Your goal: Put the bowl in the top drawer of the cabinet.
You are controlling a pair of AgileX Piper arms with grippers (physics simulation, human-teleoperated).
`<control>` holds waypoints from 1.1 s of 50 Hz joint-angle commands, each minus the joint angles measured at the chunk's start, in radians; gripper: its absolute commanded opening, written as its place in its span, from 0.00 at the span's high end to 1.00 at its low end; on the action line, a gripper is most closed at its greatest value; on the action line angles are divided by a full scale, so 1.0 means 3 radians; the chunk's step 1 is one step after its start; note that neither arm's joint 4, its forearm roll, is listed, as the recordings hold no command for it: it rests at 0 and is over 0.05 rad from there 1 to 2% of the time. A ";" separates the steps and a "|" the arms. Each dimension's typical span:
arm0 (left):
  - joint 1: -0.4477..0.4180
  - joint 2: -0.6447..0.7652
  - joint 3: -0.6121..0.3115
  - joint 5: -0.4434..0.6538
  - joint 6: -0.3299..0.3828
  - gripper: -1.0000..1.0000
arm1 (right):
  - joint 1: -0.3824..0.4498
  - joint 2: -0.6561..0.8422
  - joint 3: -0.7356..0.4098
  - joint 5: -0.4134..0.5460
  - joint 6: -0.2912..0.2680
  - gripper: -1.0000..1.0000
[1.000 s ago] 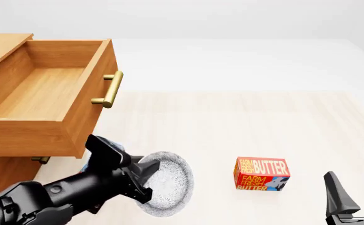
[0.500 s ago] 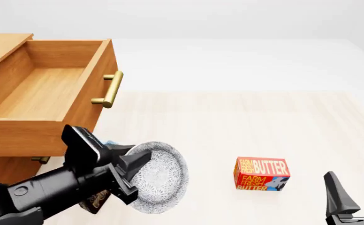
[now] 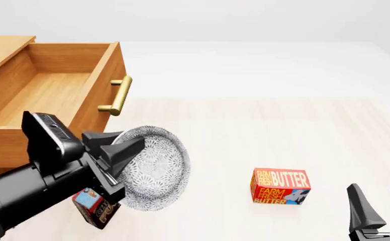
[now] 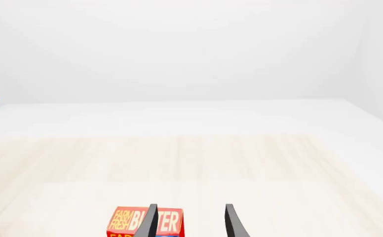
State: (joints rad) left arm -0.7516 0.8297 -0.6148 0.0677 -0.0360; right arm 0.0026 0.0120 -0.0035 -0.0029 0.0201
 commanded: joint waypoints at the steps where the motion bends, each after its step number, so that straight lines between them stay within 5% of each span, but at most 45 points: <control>1: 0.0083 -0.0162 -0.0199 0.0102 0.0083 1.00 | 0.0000 0.0000 0.0000 0.0000 0.0000 0.00; 33: 0.0485 -0.0313 -0.0581 0.0197 0.0167 1.00 | 0.0000 -0.0001 0.0000 0.0000 0.0000 0.00; 55: 0.1008 -0.0228 -0.0929 0.0224 0.0185 1.00 | 0.0001 0.0001 0.0000 0.0000 0.0001 0.00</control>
State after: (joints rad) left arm -0.5097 0.7517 -0.8459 0.1357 0.0102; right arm 0.0027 0.0120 -0.0035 -0.0029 0.0202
